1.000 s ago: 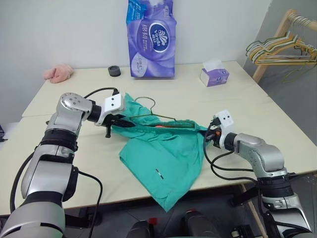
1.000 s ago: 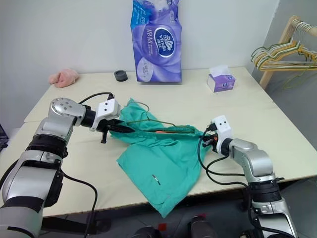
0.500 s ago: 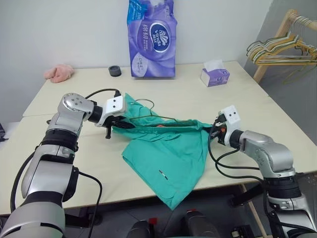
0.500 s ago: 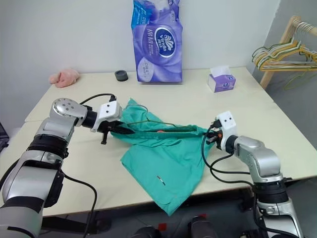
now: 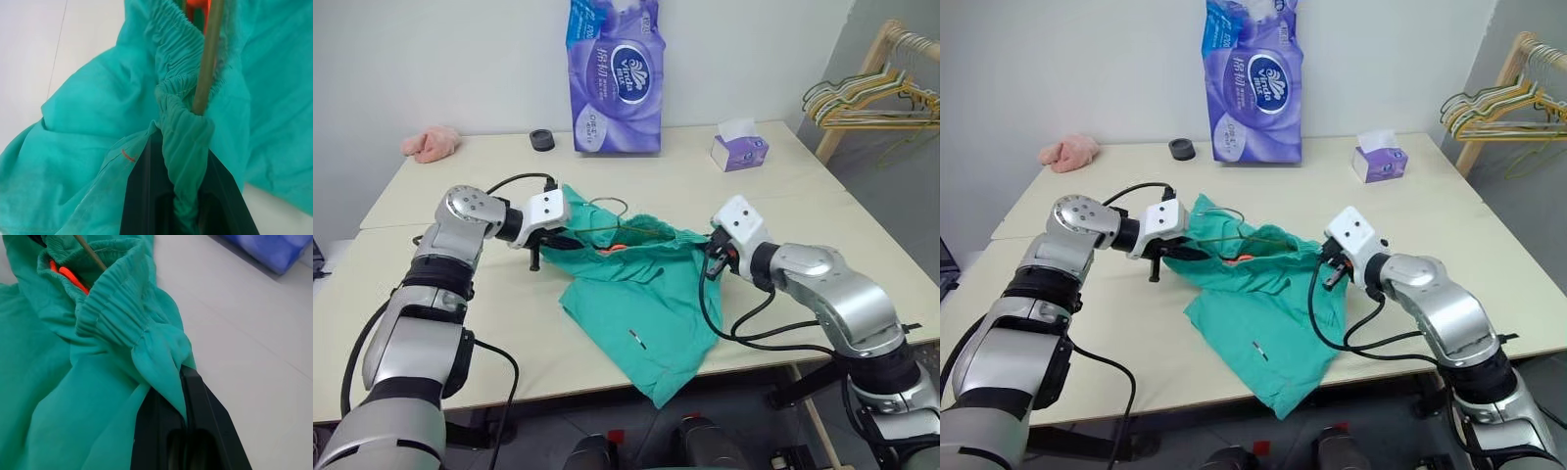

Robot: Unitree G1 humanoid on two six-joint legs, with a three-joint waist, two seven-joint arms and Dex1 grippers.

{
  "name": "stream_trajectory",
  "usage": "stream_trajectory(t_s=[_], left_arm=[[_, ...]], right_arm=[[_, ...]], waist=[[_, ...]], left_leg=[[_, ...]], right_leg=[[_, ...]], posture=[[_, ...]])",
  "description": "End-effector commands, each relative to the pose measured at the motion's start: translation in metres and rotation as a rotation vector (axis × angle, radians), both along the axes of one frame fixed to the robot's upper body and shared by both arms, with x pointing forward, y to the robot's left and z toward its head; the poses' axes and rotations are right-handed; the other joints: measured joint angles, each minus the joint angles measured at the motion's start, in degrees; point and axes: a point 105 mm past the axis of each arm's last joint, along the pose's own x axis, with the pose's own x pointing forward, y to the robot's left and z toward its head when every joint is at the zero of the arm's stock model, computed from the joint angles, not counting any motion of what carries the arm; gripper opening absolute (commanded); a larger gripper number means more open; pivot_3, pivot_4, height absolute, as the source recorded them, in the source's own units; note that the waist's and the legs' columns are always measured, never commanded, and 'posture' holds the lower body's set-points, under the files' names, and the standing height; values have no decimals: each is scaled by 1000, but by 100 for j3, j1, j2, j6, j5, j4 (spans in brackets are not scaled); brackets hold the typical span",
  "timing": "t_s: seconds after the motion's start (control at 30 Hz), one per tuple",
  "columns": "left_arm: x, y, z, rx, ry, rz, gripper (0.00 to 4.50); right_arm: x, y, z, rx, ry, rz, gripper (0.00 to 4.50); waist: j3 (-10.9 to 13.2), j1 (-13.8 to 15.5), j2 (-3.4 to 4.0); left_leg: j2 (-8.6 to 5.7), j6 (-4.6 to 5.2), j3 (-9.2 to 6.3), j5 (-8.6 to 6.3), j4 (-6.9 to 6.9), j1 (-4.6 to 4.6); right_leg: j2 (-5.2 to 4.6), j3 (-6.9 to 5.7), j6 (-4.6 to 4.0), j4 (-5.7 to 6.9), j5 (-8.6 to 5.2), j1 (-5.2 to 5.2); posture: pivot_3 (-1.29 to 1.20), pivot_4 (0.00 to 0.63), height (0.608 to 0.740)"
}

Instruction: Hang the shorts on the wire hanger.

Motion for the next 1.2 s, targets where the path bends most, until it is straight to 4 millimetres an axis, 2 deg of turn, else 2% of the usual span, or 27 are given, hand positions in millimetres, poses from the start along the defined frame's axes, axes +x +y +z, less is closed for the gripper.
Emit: stream_trajectory(t_s=[0.03, 0.07, 0.17, 0.3, 0.5, 0.57, 0.67, 0.77, 0.9, 1.1, 1.2], left_arm=[[-1, -10, 13, -35, -46, -34, 0], [-1, -10, 12, -34, -45, -34, 0], [-3, -11, 9, -30, -42, -40, 0], [-3, -13, 7, -31, -47, -43, 0], [-1, -18, 7, -40, -58, -51, 0], [-1, -19, 8, -44, -59, -54, 0], [-2, -22, 8, -52, -58, -65, 0], [-2, -24, 9, -55, -58, -72, 0], [-4, -25, 8, -56, -53, -84, 0], [-5, -27, 8, -57, -51, -93, 0], [-6, -28, 9, -61, -52, -98, 0]], right_arm=[[5, 6, 18, -12, -89, 14, 30], [4, 7, 20, -12, -94, 23, 30], [3, 6, 24, -19, -113, 33, 606], [-14, 11, 28, -68, -114, 132, 1957], [-28, 8, 28, -123, -81, 190, 4036], [-29, 1, 25, -152, -57, 182, 4036], [-19, -17, 14, -206, -23, 126, 4036], [-11, -24, 6, -242, -10, 113, 4036], [0, -13, -6, -260, 34, 167, 4036], [18, 7, -13, -279, 46, 224, 4036], [21, 21, -18, -292, 67, 277, 4036]], waist=[[0, 0, 0], [0, -3, 0], [0, -8, 0], [0, 2, 0], [0, -2, 0], [0, -6, 0], [0, -4, 0], [-1, -8, 0], [-1, -51, 0], [-1, -109, 0], [-1, -118, 0]], left_leg=[[0, 0, 0, 0, 0, 0], [1, 0, -1, 0, 0, 0], [2, 0, -2, 0, -1, 0], [0, 0, -2, 0, 0, -1], [1, 0, -3, 0, 0, -1], [1, 0, -2, 0, 1, -2], [1, 0, -3, 0, 0, -2], [1, 0, -1, 0, 0, -1], [2, 0, 0, 0, -1, -1], [2, -1, -3, 0, -1, -2], [2, -1, -5, 0, -1, -1]], right_leg=[[0, 0, 0, 0, 0, -1], [0, 1, 0, 0, 0, -1], [0, 1, 0, 0, 0, -1], [-1, 1, 0, 0, 0, -1], [0, -2, 0, -1, 0, 0], [-1, -1, 0, -3, 0, 0], [-1, -3, 0, -3, 0, 0], [-1, -1, 0, -4, 0, 1], [0, 0, 0, -3, 0, -1], [0, -3, -1, -2, 0, -2], [0, -4, -1, -2, 0, -2]], posture=[[-172, 64, 740], [-172, 64, 740], [-174, 60, 740], [-180, 57, 740], [-187, 54, 740], [-191, 52, 740], [-197, 54, 740], [-196, 54, 740], [-197, 52, 740], [-189, 49, 740], [-182, 49, 740]])
